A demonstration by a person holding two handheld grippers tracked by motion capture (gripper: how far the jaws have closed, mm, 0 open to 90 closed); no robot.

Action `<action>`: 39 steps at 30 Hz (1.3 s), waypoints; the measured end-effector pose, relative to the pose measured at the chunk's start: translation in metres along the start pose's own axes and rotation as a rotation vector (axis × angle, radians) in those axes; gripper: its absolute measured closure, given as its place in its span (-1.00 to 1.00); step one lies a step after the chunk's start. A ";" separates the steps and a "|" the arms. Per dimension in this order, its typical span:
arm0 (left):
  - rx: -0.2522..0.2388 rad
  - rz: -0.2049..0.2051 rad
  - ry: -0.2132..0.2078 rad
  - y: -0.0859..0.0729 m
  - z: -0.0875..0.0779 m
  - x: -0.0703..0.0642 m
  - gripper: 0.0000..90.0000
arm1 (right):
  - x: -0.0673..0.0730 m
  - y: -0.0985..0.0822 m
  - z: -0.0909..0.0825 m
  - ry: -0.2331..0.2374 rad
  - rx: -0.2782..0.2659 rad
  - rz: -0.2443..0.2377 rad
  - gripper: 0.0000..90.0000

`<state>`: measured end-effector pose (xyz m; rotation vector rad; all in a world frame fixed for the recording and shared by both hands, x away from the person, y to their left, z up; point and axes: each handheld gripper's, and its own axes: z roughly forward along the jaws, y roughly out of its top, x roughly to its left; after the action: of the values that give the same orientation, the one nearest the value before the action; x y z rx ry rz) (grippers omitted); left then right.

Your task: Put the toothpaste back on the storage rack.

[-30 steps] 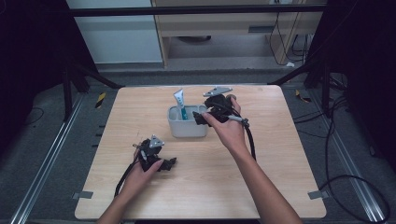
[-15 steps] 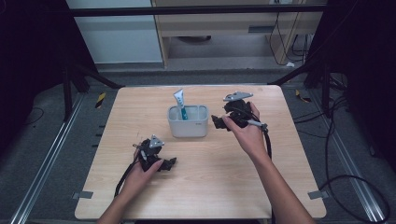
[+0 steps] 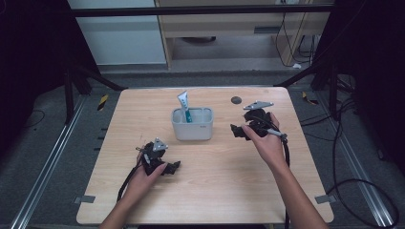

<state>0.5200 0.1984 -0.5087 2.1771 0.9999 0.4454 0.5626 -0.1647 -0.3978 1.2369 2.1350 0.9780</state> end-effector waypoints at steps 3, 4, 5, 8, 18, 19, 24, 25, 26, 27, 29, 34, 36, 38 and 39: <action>0.000 0.000 0.000 0.000 0.000 0.000 -1.00 | -0.006 -0.008 -0.001 -0.003 0.021 0.003 -0.85; 0.000 0.000 0.000 0.000 0.000 0.000 -1.00 | -0.009 -0.011 -0.001 -0.010 0.029 0.002 -0.85; 0.000 0.000 0.000 0.000 0.000 0.000 -1.00 | -0.011 -0.014 -0.001 -0.014 0.035 0.003 -0.85; 0.000 0.000 0.000 0.000 0.000 0.000 -1.00 | -0.016 -0.021 -0.001 -0.043 0.067 0.004 -0.86; 0.000 0.001 0.000 0.000 0.000 0.000 -1.00 | -0.028 -0.045 0.005 -0.066 0.118 0.009 -0.86; 0.000 0.001 0.000 0.000 0.000 0.000 -1.00 | -0.028 -0.045 0.005 -0.066 0.118 0.009 -0.86; 0.000 0.000 0.000 0.000 0.000 0.000 -1.00 | -0.031 -0.058 0.009 -0.067 0.133 0.025 -0.86; 0.000 0.000 0.000 0.000 0.000 0.000 -1.00 | -0.032 -0.061 0.010 -0.067 0.138 0.034 -0.86; 0.000 -0.001 0.000 0.000 0.000 0.000 -1.00 | -0.032 -0.064 0.010 -0.068 0.141 0.038 -0.87; 0.000 -0.001 0.000 0.000 0.000 0.000 -1.00 | -0.032 -0.068 0.012 -0.067 0.150 0.041 -0.87; 0.000 -0.001 0.000 0.000 0.000 0.000 -1.00 | -0.031 -0.076 0.014 -0.069 0.154 0.047 -0.87; 0.000 -0.001 0.000 0.000 0.000 0.000 -1.00 | -0.034 -0.088 0.018 -0.058 0.150 0.080 -0.87; -0.001 -0.002 0.000 0.000 0.000 0.000 -1.00 | -0.036 -0.090 0.019 -0.058 0.144 0.094 -0.86; -0.001 -0.003 0.001 0.000 0.000 0.000 -1.00 | -0.038 -0.093 0.021 -0.059 0.139 0.108 -0.86; 0.000 -0.002 0.001 0.000 0.000 0.000 -1.00 | -0.039 -0.094 0.022 -0.060 0.139 0.118 -0.86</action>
<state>0.5198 0.1982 -0.5088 2.1755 1.0028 0.4451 0.5466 -0.2233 -0.4830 1.4550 2.1341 0.8402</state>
